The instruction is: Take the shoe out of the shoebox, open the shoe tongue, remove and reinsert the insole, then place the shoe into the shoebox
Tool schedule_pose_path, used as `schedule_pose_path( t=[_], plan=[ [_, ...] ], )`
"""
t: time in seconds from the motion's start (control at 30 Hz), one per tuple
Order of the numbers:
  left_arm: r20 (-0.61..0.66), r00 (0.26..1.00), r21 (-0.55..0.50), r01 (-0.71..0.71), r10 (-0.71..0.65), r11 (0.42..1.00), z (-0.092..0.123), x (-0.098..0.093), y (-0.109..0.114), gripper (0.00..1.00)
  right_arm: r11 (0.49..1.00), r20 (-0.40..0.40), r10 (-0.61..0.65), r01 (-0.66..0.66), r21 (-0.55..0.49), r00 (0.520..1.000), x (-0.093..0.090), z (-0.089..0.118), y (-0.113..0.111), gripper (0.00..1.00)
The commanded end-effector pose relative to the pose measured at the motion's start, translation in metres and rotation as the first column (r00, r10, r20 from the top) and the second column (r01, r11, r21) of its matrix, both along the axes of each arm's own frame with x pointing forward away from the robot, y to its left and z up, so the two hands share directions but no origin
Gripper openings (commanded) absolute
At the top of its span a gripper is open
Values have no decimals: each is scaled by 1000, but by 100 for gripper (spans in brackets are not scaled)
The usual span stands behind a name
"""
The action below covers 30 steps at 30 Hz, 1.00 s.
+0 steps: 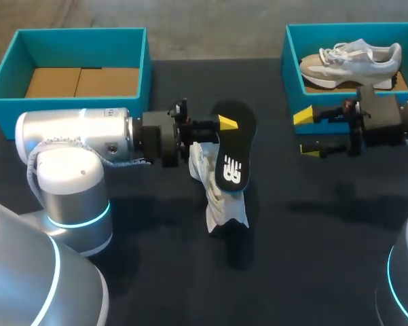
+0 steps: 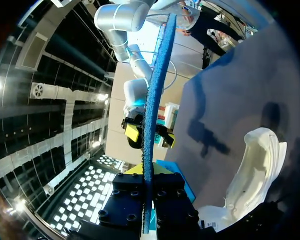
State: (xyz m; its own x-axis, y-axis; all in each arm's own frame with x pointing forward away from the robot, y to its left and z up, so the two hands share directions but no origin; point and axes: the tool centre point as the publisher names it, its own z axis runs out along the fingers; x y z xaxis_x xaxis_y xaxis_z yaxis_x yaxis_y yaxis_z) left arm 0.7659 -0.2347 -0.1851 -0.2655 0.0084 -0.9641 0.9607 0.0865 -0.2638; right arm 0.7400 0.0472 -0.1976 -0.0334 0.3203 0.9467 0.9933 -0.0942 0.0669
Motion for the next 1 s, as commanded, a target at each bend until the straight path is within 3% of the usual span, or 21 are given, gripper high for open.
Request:
schedule_pose_path(
  t=[0.03,0.67,1.0],
  plan=[
    [1,1000,1,-7,7,1000,0,-2,-1,0,1000,-7,13,-13,-13,1000,1,4,-3,100],
    [1,1000,1,-7,7,1000,0,-2,-1,0,1000,-7,13,-13,-13,1000,1,4,-3,100],
    [-160,986,12,37,-35,999,-2,-10,9,0,1000,0,11,-11,-15,1000,-3,5,-6,100]
  ],
)
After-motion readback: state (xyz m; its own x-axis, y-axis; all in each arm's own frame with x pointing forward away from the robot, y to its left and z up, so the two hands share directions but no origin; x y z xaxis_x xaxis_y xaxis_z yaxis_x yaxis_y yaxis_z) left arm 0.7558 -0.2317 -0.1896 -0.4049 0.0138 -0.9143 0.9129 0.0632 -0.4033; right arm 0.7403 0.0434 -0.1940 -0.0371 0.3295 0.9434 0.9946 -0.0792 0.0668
